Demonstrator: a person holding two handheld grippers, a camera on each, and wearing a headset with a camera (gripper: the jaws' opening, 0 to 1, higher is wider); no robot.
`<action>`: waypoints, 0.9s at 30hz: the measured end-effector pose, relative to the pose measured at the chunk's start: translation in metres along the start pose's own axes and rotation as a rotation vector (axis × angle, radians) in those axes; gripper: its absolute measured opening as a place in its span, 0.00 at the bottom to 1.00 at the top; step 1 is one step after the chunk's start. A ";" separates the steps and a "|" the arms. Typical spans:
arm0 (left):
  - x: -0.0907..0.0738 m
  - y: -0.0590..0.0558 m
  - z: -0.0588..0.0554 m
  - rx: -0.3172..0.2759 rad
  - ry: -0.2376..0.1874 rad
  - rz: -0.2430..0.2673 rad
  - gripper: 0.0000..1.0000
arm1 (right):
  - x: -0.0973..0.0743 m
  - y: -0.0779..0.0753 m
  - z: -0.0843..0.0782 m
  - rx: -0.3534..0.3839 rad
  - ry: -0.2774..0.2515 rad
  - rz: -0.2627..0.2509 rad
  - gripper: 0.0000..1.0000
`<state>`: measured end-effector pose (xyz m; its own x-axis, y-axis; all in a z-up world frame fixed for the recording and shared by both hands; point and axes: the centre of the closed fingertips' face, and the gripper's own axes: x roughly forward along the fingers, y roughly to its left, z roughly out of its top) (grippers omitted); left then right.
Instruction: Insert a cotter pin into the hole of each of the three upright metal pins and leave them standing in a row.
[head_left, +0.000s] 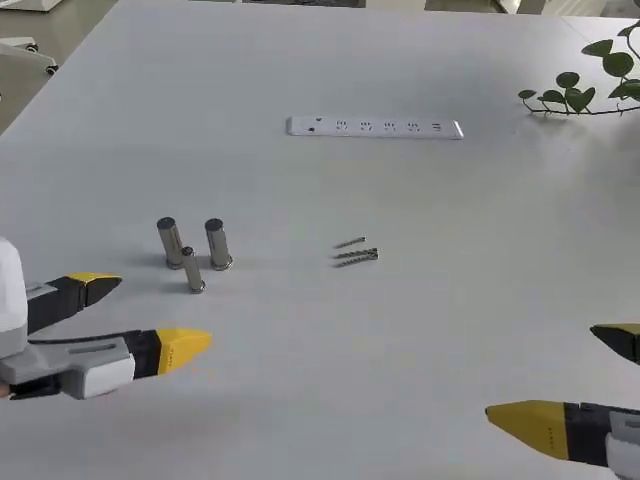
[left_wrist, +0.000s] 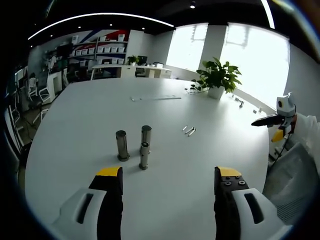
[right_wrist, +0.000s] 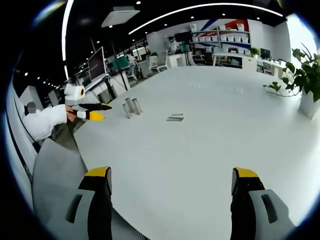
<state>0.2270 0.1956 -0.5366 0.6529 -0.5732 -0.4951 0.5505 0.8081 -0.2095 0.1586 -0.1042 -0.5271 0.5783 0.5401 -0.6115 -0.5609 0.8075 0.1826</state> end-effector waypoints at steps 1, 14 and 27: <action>0.004 0.004 0.003 0.009 -0.004 0.014 0.73 | 0.000 0.000 0.000 0.005 -0.003 -0.004 0.98; 0.031 0.017 0.002 0.080 0.038 0.016 0.57 | -0.004 0.000 -0.007 0.006 0.016 -0.011 0.94; 0.053 0.032 -0.005 0.085 0.056 0.111 0.38 | -0.006 0.004 -0.011 -0.001 0.030 -0.011 0.93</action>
<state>0.2769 0.1918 -0.5738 0.6835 -0.4705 -0.5581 0.5200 0.8504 -0.0801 0.1465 -0.1074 -0.5307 0.5665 0.5238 -0.6362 -0.5550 0.8132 0.1753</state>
